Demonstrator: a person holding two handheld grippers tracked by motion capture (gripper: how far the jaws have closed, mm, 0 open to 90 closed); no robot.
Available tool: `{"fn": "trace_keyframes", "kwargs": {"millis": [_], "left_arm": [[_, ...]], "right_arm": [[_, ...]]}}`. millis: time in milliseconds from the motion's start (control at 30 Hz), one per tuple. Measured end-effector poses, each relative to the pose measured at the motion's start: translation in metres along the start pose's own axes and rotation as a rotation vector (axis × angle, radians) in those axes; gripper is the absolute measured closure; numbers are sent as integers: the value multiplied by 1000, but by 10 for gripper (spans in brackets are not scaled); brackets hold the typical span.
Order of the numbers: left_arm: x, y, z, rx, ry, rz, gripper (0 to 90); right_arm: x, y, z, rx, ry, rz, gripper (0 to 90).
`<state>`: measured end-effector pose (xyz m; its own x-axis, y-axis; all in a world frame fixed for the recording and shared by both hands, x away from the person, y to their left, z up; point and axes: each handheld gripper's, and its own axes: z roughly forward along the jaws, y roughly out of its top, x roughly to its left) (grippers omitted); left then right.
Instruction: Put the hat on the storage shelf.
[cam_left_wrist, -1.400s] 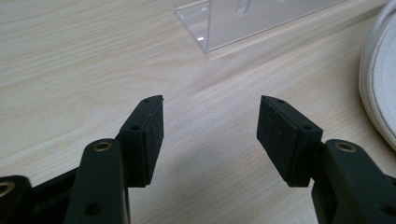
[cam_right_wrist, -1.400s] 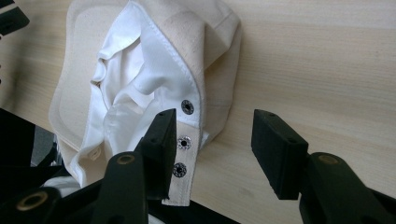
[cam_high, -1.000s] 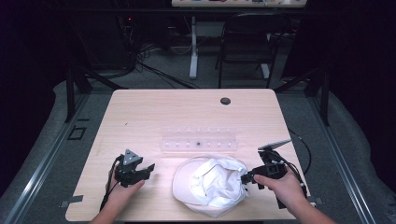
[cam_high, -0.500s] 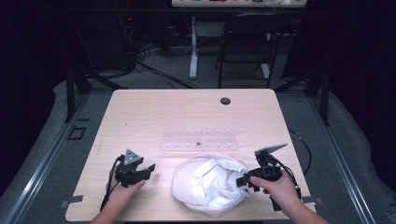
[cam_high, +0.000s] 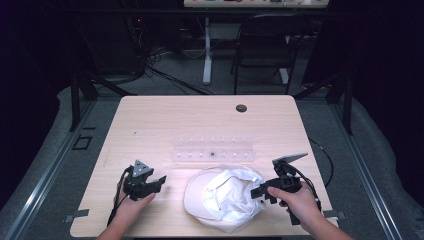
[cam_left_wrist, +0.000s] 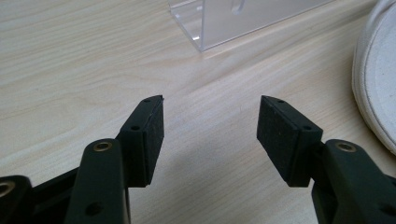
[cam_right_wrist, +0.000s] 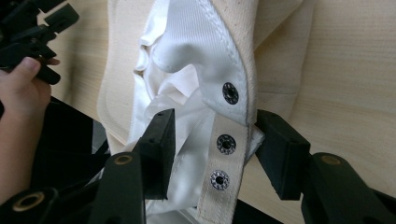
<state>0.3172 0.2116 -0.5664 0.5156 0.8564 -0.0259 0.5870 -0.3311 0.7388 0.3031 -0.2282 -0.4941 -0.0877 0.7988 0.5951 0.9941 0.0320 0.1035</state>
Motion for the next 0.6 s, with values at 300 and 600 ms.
{"fn": "trace_keyframes", "kwargs": {"millis": [300, 600], "left_arm": [[0, 0, 0, 0, 3, 1, 417], [1, 0, 0, -2, 4, 1, 416]], "right_arm": [[9, 2, -8, 5, -16, -23, 639], [10, 3, -3, 0, -28, -22, 722]]}}
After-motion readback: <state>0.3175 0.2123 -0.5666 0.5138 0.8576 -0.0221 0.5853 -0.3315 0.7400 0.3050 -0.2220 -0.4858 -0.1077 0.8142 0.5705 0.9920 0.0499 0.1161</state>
